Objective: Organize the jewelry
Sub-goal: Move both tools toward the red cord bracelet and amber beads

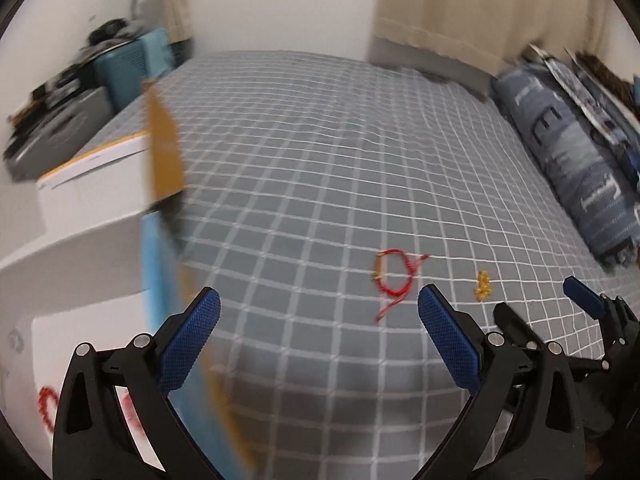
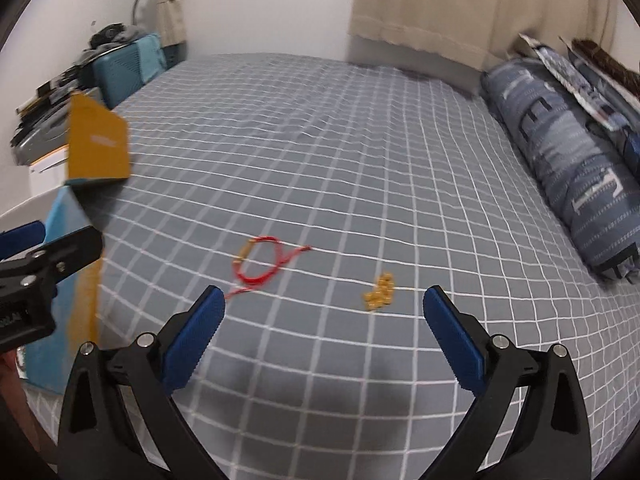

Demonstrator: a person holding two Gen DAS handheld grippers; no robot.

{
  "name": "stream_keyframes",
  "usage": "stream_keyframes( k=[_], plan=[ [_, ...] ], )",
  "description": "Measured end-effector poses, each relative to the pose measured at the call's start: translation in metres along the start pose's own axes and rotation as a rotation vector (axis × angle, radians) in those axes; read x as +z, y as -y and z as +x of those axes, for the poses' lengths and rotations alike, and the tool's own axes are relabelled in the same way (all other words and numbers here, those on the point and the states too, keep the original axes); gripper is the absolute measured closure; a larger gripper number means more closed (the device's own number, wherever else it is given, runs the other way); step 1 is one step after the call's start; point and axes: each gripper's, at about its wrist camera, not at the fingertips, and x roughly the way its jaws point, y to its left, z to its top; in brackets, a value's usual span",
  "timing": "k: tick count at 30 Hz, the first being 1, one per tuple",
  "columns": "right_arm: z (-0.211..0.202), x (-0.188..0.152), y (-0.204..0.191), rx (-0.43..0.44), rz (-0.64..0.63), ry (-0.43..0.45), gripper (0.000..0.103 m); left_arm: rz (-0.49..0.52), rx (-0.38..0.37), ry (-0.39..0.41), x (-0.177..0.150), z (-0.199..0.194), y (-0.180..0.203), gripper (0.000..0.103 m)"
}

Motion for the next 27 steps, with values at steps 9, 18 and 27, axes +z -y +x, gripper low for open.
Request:
stream_keyframes(
  k=[9,18,27],
  plan=[
    [0.076,-0.014,0.046,-0.010,0.040,-0.085,0.007,0.064,0.006,-0.098,0.018,0.114,0.058,0.006],
    [0.127,-0.019,0.063,-0.003,0.069,-0.143,0.010,0.056,-0.010,-0.140,0.006,0.171,0.065,0.006],
    [0.147,-0.022,0.065,0.007,0.061,-0.182,0.030,0.083,-0.010,-0.155,-0.003,0.189,0.072,0.011]
  ],
)
